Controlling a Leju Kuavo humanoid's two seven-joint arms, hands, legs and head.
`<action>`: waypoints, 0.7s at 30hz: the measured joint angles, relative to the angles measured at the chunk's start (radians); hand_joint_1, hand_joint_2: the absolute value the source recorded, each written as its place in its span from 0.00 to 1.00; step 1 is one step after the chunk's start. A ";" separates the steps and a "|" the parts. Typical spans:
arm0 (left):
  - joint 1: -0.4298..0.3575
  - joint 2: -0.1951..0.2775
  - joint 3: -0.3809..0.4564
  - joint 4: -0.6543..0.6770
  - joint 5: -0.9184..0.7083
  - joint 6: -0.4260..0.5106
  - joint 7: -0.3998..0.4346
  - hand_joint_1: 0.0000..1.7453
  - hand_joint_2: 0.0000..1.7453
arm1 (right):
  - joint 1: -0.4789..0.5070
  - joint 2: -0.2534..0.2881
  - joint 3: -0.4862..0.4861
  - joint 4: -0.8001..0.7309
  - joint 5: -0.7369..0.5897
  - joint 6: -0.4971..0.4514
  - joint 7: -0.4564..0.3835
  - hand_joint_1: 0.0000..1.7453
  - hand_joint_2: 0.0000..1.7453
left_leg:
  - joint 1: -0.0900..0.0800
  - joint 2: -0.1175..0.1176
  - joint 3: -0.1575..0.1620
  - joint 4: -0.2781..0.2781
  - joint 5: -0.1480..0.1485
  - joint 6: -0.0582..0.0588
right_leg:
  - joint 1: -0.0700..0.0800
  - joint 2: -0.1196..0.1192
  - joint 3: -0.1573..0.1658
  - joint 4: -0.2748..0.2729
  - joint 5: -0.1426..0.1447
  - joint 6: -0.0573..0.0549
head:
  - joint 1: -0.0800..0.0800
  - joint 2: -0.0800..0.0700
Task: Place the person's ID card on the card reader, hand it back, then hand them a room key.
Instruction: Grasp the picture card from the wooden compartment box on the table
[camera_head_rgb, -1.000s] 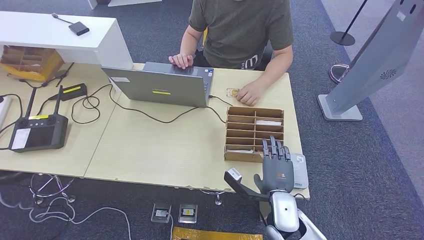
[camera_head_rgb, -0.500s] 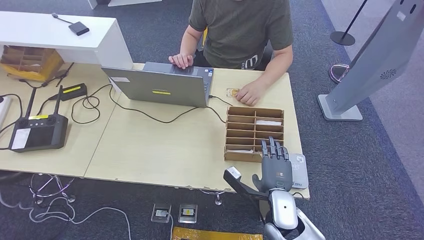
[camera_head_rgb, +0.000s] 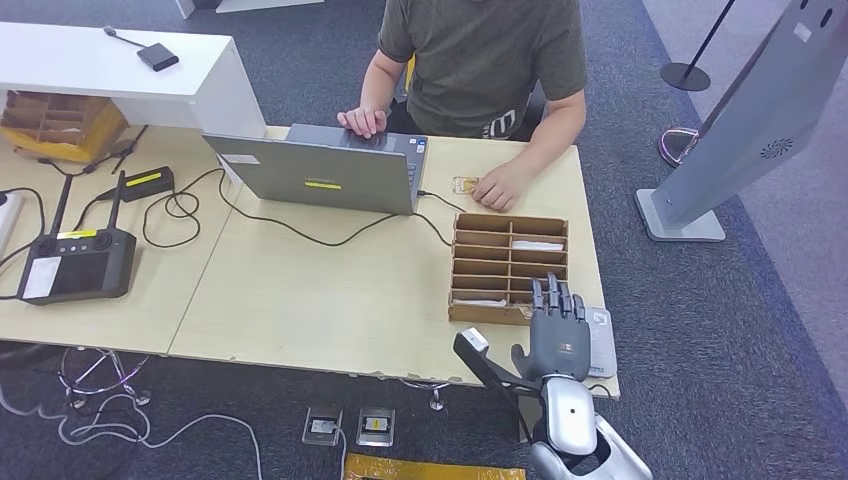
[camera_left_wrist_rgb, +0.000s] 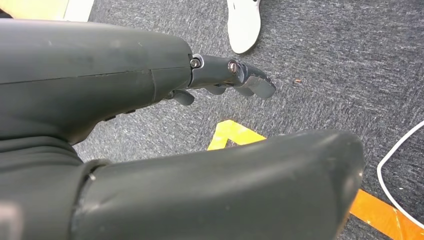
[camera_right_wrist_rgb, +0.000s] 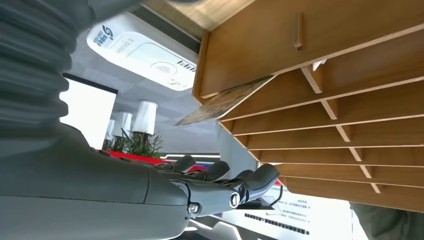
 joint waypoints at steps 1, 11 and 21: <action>0.000 0.000 0.000 0.000 0.000 0.000 0.000 0.00 0.00 | 0.000 0.000 0.000 0.000 0.001 -0.002 0.002 0.99 1.00 | 0.000 0.000 0.000 0.000 0.000 0.000 | 0.000 0.000 0.000 0.000 0.000 0.000 | 0.000 0.000; 0.000 0.000 0.000 0.000 0.000 0.003 0.000 0.00 0.00 | -0.023 -0.001 0.001 0.023 0.002 -0.048 -0.001 1.00 1.00 | 0.000 0.000 0.000 0.000 0.000 0.000 | 0.000 0.000 0.000 0.000 0.000 0.000 | 0.000 0.000; 0.000 -0.001 0.000 0.000 0.003 0.011 0.000 0.00 0.00 | -0.036 0.004 0.001 0.050 -0.024 -0.075 -0.021 1.00 1.00 | 0.000 0.000 0.000 0.000 0.000 0.000 | 0.000 0.000 0.000 0.000 0.000 0.000 | 0.000 0.000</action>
